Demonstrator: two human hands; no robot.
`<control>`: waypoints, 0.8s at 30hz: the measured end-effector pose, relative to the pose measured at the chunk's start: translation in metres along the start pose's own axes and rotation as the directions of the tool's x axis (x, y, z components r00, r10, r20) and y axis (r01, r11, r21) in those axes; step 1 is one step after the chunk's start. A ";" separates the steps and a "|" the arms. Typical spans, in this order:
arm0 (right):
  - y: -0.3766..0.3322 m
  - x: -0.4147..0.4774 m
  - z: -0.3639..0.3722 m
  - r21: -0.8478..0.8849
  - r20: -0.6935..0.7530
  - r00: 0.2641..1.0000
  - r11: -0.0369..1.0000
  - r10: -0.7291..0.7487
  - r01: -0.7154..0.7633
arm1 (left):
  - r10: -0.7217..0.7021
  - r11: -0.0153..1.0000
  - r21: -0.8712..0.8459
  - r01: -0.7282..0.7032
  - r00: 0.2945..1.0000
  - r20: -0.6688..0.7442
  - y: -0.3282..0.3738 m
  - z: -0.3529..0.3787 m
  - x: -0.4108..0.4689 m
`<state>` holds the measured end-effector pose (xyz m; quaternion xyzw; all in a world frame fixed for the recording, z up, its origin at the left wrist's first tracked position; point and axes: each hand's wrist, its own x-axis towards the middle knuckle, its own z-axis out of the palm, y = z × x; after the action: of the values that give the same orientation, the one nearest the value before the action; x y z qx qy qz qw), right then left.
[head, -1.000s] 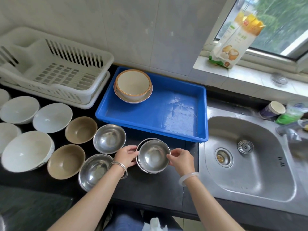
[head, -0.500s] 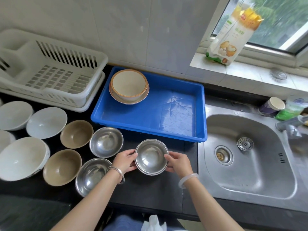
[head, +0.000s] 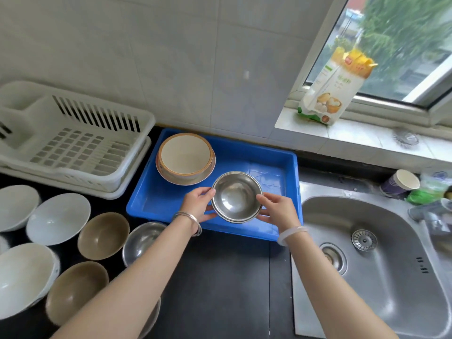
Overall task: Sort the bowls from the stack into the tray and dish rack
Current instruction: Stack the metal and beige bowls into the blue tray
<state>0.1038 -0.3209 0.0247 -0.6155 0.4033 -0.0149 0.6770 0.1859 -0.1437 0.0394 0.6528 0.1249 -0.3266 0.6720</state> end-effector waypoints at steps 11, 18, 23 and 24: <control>0.002 0.079 0.007 -0.013 -0.013 0.986 0.986 0.166 -0.166 | -0.160 0.987 -0.036 0.159 0.987 -0.029 -0.010 0.031 0.082; 0.009 0.104 0.009 0.008 -0.040 0.982 0.983 0.185 -0.184 | -0.176 0.969 -0.182 0.165 0.983 -0.046 -0.024 0.036 0.107; 0.007 0.115 0.012 0.042 -0.037 0.981 0.981 0.190 -0.188 | -0.214 0.913 -0.361 0.189 0.976 -0.030 -0.034 0.038 0.113; 0.006 0.118 0.013 0.047 -0.033 0.981 0.981 0.191 -0.190 | -0.210 0.906 -0.381 0.183 0.977 -0.030 -0.034 0.039 0.115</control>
<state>0.1878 -0.3694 -0.0436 -0.5589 0.4727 0.0297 0.6807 0.2422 -0.2107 -0.0518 0.5069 0.2738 -0.3392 0.7437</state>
